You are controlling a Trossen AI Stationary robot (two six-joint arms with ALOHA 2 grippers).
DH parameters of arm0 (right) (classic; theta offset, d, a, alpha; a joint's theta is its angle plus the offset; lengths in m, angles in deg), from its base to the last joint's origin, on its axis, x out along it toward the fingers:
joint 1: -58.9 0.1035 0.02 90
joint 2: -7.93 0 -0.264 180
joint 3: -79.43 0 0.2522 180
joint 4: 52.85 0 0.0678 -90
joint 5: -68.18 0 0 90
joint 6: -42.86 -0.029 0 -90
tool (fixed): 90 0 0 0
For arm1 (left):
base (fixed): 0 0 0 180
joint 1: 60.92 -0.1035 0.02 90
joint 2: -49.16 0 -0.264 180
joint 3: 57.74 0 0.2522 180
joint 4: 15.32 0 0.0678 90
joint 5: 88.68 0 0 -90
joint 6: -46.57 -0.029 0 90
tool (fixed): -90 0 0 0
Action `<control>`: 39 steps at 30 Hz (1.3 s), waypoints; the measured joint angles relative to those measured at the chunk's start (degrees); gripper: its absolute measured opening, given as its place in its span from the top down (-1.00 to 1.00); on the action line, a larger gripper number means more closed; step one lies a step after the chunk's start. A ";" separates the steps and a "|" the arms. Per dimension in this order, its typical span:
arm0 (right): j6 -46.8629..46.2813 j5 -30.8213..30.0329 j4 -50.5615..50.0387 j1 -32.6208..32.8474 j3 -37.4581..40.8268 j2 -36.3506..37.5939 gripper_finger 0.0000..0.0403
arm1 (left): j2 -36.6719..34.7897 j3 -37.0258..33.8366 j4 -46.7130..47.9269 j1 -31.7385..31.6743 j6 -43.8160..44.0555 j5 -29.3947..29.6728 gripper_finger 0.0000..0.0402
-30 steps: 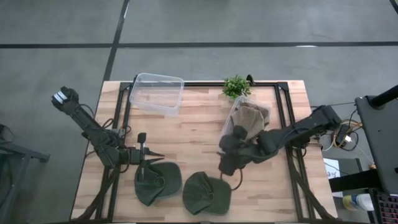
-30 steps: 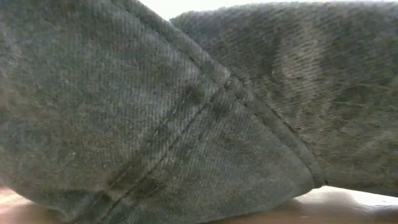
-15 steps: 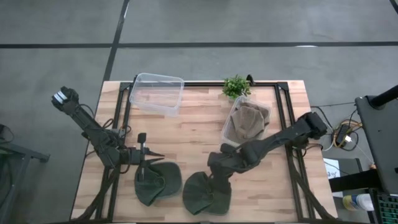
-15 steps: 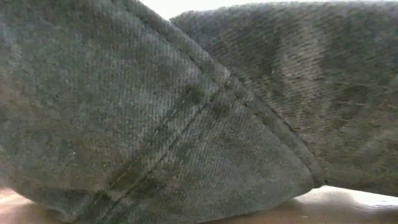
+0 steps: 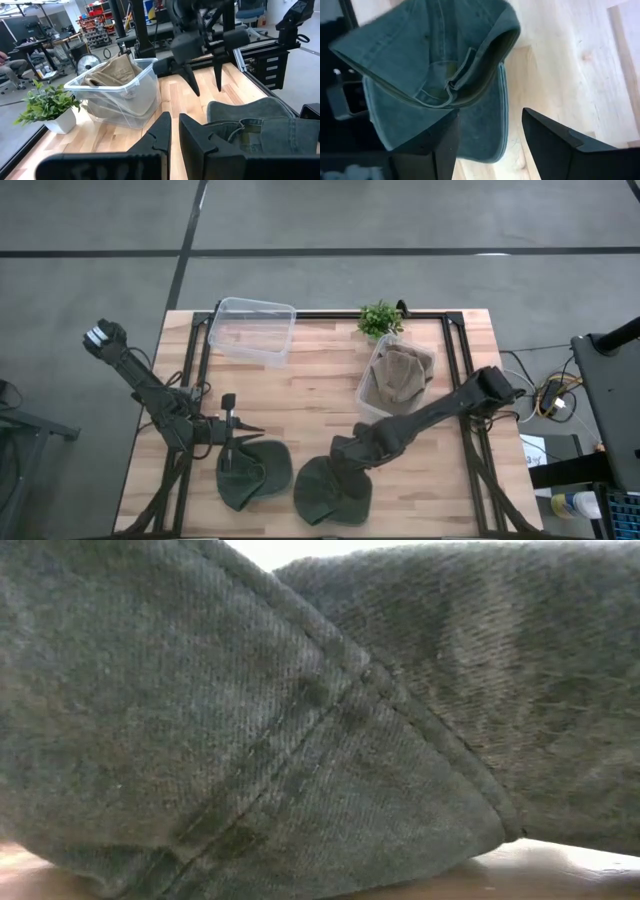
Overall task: Pick & Place hat
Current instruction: Put the right blue cap into the left transparent bin
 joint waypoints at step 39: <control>0.17 -3.82 0.42 0.20 0.09 -6.30 0.17 | 0.00 0.00 0.49 -0.02 0.48 -0.01 0.85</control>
